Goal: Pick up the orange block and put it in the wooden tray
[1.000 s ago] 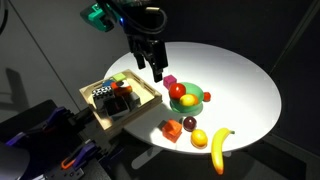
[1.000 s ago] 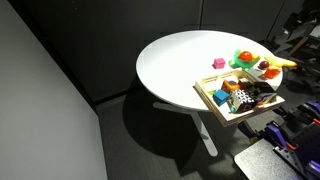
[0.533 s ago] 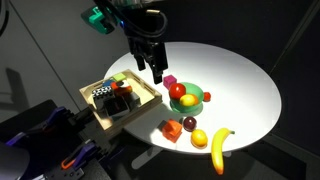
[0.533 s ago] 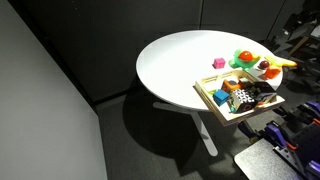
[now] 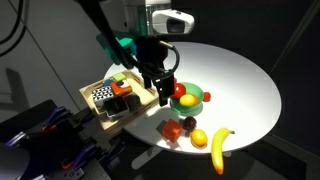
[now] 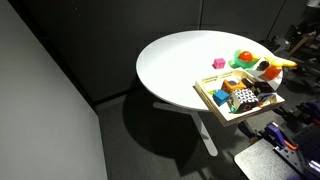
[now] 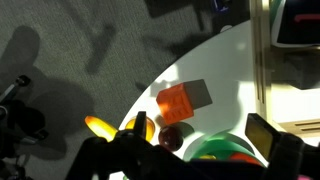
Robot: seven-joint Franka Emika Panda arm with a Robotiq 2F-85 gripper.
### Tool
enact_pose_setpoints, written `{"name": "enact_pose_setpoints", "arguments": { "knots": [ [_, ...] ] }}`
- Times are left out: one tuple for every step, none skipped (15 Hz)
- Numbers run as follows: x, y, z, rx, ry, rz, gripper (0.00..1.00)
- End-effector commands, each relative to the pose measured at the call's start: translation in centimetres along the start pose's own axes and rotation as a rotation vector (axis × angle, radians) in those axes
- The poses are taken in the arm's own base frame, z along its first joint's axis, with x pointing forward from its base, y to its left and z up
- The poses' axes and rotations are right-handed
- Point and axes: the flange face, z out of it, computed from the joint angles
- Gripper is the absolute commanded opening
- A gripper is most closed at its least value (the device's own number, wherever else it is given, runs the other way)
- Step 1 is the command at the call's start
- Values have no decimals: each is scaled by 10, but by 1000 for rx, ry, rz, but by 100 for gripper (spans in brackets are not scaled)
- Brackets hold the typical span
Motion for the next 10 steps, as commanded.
{"name": "enact_pose_setpoints", "arguments": {
  "knots": [
    [20, 15, 25, 23, -27, -19, 100],
    [24, 17, 31, 28, -32, -24, 100],
    [27, 19, 38, 37, -39, -32, 100],
    [31, 20, 44, 44, -40, -41, 100],
    [35, 21, 49, 52, -38, -58, 100],
    [38, 22, 54, 60, -32, -71, 100],
    [42, 23, 58, 66, -21, -84, 100],
    [46, 23, 62, 76, -12, -100, 100],
    [49, 24, 65, 81, -3, -111, 100],
    [52, 24, 69, 85, 6, -126, 100]
  ]
}}
